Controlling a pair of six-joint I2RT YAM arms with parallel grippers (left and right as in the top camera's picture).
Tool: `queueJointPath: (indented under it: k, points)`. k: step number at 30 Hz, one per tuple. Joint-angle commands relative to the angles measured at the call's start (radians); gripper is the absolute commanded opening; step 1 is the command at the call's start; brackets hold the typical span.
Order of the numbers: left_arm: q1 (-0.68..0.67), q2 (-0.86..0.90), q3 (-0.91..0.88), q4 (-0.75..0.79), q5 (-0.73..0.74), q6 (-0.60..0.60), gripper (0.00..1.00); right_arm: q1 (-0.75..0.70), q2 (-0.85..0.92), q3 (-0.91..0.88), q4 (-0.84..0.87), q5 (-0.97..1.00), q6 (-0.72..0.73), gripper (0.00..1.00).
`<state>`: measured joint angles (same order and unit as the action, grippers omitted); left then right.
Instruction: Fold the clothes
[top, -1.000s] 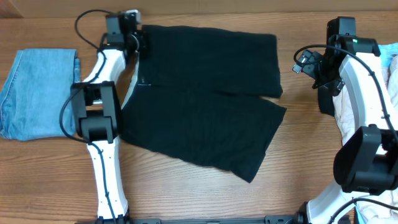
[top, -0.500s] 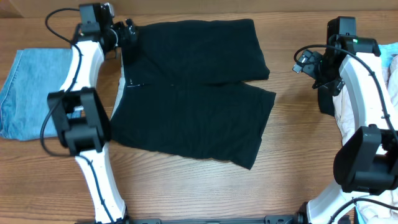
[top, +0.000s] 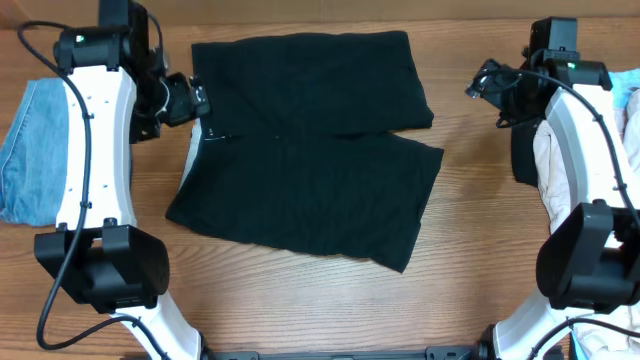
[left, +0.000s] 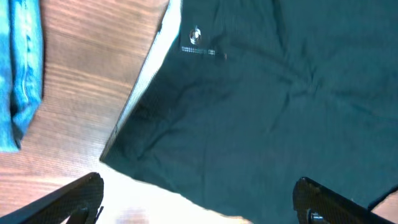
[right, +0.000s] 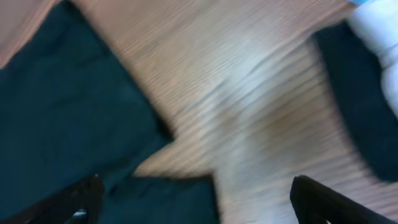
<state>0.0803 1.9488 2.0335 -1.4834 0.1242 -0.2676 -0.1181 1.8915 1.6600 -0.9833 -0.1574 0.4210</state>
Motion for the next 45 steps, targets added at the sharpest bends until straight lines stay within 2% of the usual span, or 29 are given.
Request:
queueJointPath:
  k: [1, 3, 6, 11, 17, 18, 19, 23, 24, 26, 28, 29, 34, 39, 42, 45]
  points:
    - [-0.002, -0.072, -0.001, -0.055, -0.004, 0.036, 1.0, -0.001, -0.011, 0.015, -0.091, -0.212, -0.008, 1.0]
    - [-0.002, -0.136, -0.002, -0.098, -0.037, 0.035, 1.0, -0.001, -0.011, 0.015, -0.166, -0.118, -0.006, 1.0]
    - [-0.002, -0.233, -0.002, -0.143, -0.039, 0.036, 1.0, 0.001, -0.011, 0.003, -0.277, -0.106, -0.006, 1.0]
    - [-0.002, -0.243, -0.024, -0.203, -0.122, 0.035, 1.0, 0.014, -0.011, -0.113, -0.383, -0.108, 0.027, 1.0]
    - [-0.002, -0.243, -0.227, -0.059, -0.124, 0.029, 1.0, 0.244, -0.011, -0.258, -0.388, -0.075, 0.033, 1.0]
    - [-0.002, -0.243, -0.279, -0.021, -0.124, 0.028, 1.0, 0.321, -0.011, -0.274, -0.41, 0.064, 0.141, 1.0]
    - [-0.002, -0.243, -0.309, -0.004, -0.124, 0.028, 1.0, 0.35, -0.011, -0.283, -0.42, 0.111, 0.19, 1.0]
    - [-0.002, -0.242, -0.48, 0.124, -0.071, 0.028, 1.0, 0.478, -0.011, -0.411, -0.396, 0.132, 0.467, 1.0]
    - [-0.002, -0.242, -0.519, 0.155, -0.069, 0.027, 1.0, 0.488, -0.011, -0.439, -0.388, 0.118, 0.473, 1.0]
    - [-0.002, -0.242, -0.56, 0.193, -0.067, 0.027, 1.0, 0.489, -0.011, -0.459, -0.373, 0.025, 0.415, 1.0]
    - [-0.002, -0.242, -0.568, 0.222, -0.053, 0.024, 1.0, 0.489, -0.011, -0.459, -0.264, -0.207, 0.249, 1.0]
    - [-0.002, -0.242, -0.568, 0.224, -0.052, 0.024, 1.0, 0.489, -0.011, -0.459, -0.229, -0.249, 0.209, 1.0]
    - [-0.002, -0.242, -0.578, 0.214, -0.045, 0.024, 1.0, 0.424, -0.011, -0.459, -0.229, -0.191, 0.15, 1.0]
    - [-0.002, -0.241, -0.597, 0.261, -0.045, 0.005, 1.0, 0.39, -0.011, -0.459, -0.177, -0.038, 0.185, 1.0]
    - [-0.002, -0.241, -0.598, 0.265, -0.046, 0.005, 1.0, 0.308, -0.011, -0.459, -0.121, -0.027, 0.184, 1.0]
    - [-0.002, -0.24, -0.598, 0.279, -0.046, 0.005, 1.0, 0.227, -0.011, -0.46, -0.143, -0.029, 0.1, 1.0]
